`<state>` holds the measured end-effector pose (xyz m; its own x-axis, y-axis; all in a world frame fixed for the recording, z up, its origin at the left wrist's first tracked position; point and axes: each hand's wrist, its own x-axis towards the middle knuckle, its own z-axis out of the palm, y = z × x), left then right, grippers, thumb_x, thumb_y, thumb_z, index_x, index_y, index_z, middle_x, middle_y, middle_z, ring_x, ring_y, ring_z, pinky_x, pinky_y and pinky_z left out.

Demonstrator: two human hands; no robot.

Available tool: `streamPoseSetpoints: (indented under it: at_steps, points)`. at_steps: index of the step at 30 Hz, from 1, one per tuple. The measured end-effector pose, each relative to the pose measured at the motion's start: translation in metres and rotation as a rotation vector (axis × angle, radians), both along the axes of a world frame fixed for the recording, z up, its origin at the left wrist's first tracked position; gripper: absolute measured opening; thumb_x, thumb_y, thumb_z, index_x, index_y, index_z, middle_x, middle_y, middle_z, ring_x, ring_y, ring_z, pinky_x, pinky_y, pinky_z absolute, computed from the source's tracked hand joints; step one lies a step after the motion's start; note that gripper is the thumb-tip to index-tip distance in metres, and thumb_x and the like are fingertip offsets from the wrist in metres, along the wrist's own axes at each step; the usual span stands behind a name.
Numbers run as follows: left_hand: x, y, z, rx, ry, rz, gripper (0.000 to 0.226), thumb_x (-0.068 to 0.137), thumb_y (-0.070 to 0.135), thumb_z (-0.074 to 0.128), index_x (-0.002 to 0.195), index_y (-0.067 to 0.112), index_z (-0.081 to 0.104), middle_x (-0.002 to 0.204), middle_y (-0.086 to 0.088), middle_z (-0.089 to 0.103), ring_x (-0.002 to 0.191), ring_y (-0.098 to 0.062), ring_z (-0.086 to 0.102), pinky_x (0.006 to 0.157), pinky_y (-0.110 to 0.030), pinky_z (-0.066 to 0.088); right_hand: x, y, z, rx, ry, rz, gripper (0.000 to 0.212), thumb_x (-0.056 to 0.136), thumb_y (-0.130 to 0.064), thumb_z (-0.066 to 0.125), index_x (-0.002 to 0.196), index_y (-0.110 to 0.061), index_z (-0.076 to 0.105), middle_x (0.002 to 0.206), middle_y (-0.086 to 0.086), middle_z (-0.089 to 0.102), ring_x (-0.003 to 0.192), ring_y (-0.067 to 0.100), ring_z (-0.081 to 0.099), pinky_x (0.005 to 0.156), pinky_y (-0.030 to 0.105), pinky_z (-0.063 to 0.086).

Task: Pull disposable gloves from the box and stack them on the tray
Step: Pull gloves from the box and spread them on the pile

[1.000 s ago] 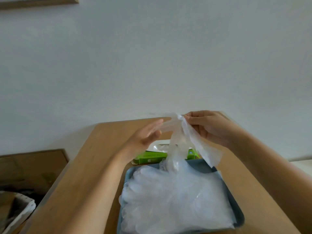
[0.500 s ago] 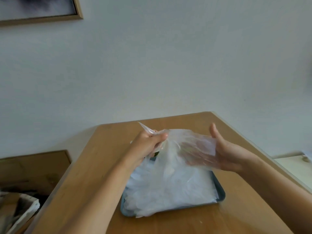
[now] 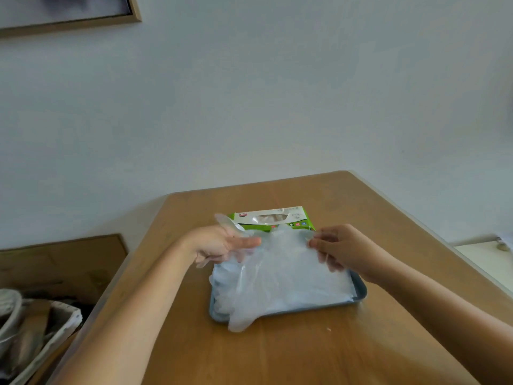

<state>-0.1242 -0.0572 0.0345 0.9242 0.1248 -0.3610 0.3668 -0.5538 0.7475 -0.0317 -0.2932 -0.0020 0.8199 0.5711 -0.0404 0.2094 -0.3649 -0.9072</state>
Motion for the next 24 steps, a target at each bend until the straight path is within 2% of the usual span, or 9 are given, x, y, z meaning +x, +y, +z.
streamPoseSetpoints:
  at_steps: [3,6,8,10,12,15,17,21,24]
  points:
    - [0.005,0.010,-0.014,0.153,0.039,0.015,0.039,0.068,0.048,0.077,0.077,0.011,0.068,0.060,-0.001,0.050,0.044,-0.008,0.032,0.044,-0.018,0.025,0.006,0.002,-0.014,-0.273,-0.238,-0.021,0.021,0.092,-0.020,0.058,0.078,-0.007,0.067,0.054,-0.004,0.060,0.040,0.008,0.045,0.045,0.019,0.038]
    - [0.012,0.015,-0.027,0.357,0.031,0.069,0.025,0.075,0.037,0.080,0.082,0.014,0.072,0.065,0.001,0.054,0.051,-0.009,0.040,0.042,-0.016,0.031,0.010,0.003,-0.024,-0.419,-0.350,-0.036,0.022,0.090,-0.021,0.054,0.081,-0.007,0.067,0.060,-0.002,0.064,0.050,0.009,0.049,0.052,0.023,0.040]
    - [0.014,0.015,-0.031,0.465,-0.049,0.133,0.017,0.080,0.030,0.076,0.085,0.014,0.072,0.079,0.000,0.064,0.061,-0.010,0.051,0.055,-0.021,0.047,0.011,0.004,-0.029,-0.468,-0.384,-0.051,0.021,0.090,-0.022,0.052,0.083,-0.007,0.065,0.066,0.000,0.067,0.058,0.014,0.053,0.059,0.029,0.044]
    - [0.012,0.005,-0.033,0.669,-0.204,0.230,0.018,0.085,0.030,0.070,0.095,0.016,0.065,0.099,-0.005,0.065,0.080,-0.017,0.059,0.078,-0.032,0.052,0.012,0.004,-0.033,-0.487,-0.397,-0.066,0.021,0.091,-0.024,0.052,0.084,-0.008,0.064,0.072,0.003,0.069,0.066,0.020,0.058,0.063,0.031,0.048]
    - [0.010,-0.019,-0.036,0.790,-0.439,0.255,0.024,0.088,0.031,0.063,0.108,0.017,0.060,0.107,0.002,0.061,0.099,-0.018,0.058,0.086,-0.032,0.047,0.013,0.003,-0.036,-0.480,-0.397,-0.079,0.019,0.091,-0.025,0.052,0.083,-0.010,0.061,0.076,0.005,0.068,0.071,0.023,0.060,0.064,0.032,0.048]
    - [0.002,-0.061,-0.040,0.573,-0.785,0.025,0.008,0.088,0.020,0.062,0.096,0.017,0.064,0.092,0.009,0.062,0.089,-0.009,0.059,0.082,-0.031,0.048,0.016,0.001,-0.040,-0.482,-0.391,-0.082,0.012,0.091,-0.026,0.054,0.086,-0.017,0.060,0.082,0.002,0.067,0.077,0.023,0.060,0.065,0.032,0.046]
    - [0.001,-0.077,-0.047,0.503,-0.746,-0.182,0.011,0.091,0.017,0.058,0.097,0.016,0.067,0.095,0.006,0.066,0.088,-0.003,0.059,0.083,-0.025,0.048,0.018,0.001,-0.043,-0.494,-0.395,-0.087,0.010,0.090,-0.027,0.055,0.089,-0.019,0.061,0.088,0.001,0.065,0.079,0.022,0.058,0.063,0.031,0.042]
    - [0.005,-0.088,-0.057,0.494,-0.582,-0.344,0.031,0.099,0.016,0.046,0.127,0.015,0.059,0.128,0.001,0.060,0.117,-0.007,0.052,0.096,-0.010,0.034,0.018,0.001,-0.045,-0.487,-0.419,-0.091,0.011,0.090,-0.028,0.055,0.089,-0.020,0.062,0.091,-0.002,0.063,0.084,0.020,0.058,0.063,0.029,0.040]
    - [0.005,-0.089,-0.060,0.632,-0.486,-0.402,0.041,0.102,0.019,0.037,0.143,0.017,0.042,0.140,-0.003,0.048,0.123,-0.008,0.043,0.085,-0.007,0.021,0.019,0.002,-0.044,-0.499,-0.427,-0.082,0.014,0.090,-0.028,0.055,0.094,-0.018,0.063,0.089,-0.004,0.059,0.086,0.020,0.057,0.064,0.028,0.039]
